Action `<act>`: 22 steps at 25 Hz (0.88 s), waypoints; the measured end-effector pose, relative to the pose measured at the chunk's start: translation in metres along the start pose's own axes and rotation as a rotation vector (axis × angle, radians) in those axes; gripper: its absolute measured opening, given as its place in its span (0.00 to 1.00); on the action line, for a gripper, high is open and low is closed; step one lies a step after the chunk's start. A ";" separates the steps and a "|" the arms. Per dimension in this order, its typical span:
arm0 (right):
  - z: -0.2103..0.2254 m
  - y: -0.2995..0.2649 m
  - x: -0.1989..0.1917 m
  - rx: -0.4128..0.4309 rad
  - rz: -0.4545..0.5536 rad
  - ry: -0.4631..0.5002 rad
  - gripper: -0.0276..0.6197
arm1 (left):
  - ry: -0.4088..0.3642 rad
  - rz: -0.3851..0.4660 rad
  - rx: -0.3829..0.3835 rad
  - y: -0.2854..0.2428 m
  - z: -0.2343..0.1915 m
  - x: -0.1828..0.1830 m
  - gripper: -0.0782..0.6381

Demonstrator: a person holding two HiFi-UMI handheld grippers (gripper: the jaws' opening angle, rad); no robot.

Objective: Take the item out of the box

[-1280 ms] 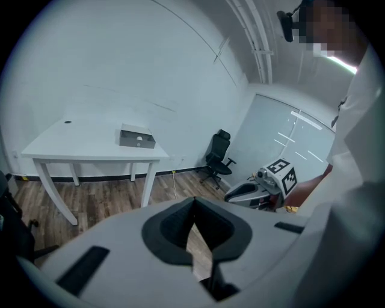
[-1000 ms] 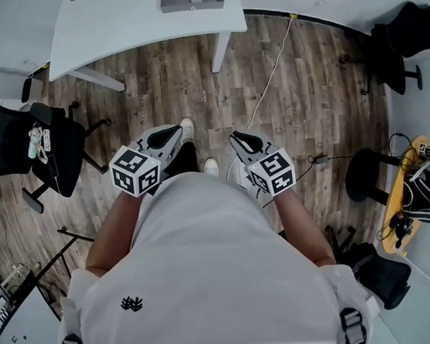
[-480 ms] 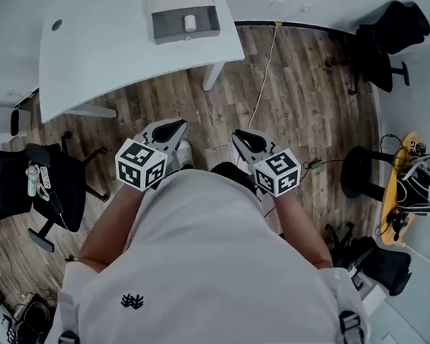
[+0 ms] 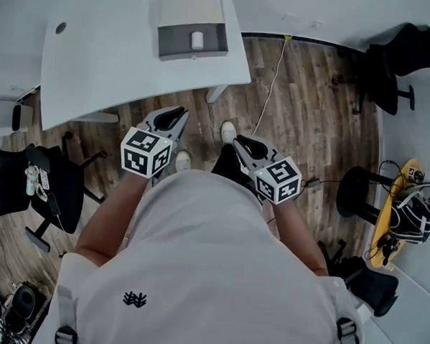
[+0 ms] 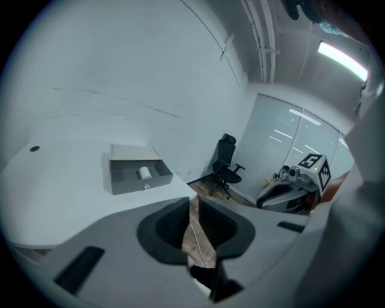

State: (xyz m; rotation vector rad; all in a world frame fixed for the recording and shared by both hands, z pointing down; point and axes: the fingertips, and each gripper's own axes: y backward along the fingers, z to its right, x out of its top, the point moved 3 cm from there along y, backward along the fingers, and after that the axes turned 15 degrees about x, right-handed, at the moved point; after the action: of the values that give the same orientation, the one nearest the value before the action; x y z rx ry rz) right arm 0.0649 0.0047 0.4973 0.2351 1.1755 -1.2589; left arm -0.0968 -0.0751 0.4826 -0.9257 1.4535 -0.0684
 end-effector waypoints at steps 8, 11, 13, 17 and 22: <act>0.080 0.022 0.042 0.067 -0.021 0.066 0.10 | -0.005 -0.035 0.186 -0.081 -0.028 0.041 0.21; 0.106 0.028 0.054 0.089 -0.014 0.071 0.10 | -0.001 -0.076 0.256 -0.108 -0.044 0.051 0.23; 0.121 0.031 0.059 0.106 -0.008 0.066 0.10 | 0.006 -0.106 0.297 -0.123 -0.053 0.055 0.24; 0.146 0.036 0.065 0.134 -0.008 0.062 0.10 | 0.021 -0.158 0.354 -0.151 -0.068 0.064 0.25; 0.173 0.041 0.068 0.169 -0.017 0.057 0.10 | 0.020 -0.229 0.406 -0.181 -0.084 0.070 0.29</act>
State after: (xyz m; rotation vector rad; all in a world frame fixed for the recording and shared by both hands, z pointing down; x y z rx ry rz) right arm 0.1842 -0.1432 0.5027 0.3884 1.1219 -1.3753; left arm -0.0689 -0.2764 0.5424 -0.7509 1.2824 -0.5246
